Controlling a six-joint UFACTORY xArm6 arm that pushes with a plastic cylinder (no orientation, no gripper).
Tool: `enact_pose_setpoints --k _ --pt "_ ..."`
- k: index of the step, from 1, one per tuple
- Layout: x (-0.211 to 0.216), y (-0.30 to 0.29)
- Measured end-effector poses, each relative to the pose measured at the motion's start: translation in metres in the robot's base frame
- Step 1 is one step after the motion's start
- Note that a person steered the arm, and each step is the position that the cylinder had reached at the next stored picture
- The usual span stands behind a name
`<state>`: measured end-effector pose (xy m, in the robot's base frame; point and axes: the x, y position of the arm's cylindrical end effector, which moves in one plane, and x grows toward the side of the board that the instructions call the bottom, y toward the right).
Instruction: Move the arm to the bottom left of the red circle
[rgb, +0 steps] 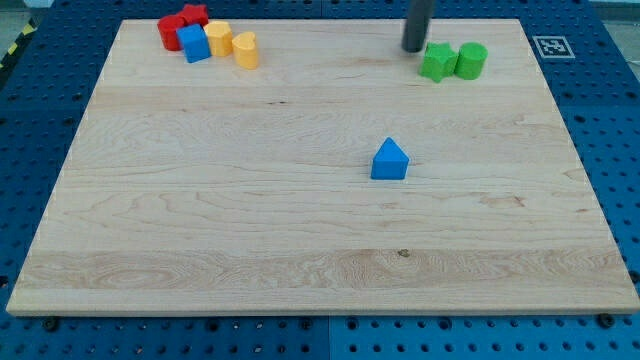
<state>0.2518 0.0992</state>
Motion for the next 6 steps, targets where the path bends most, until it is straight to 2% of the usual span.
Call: enact_pose_setpoints --k 1,2,3,4,6 --pt "0.021 -0.056" --pt "0.086 -0.064" --pt "0.115 -0.113" --pt "0.108 -0.201" --pt "0.044 -0.384"
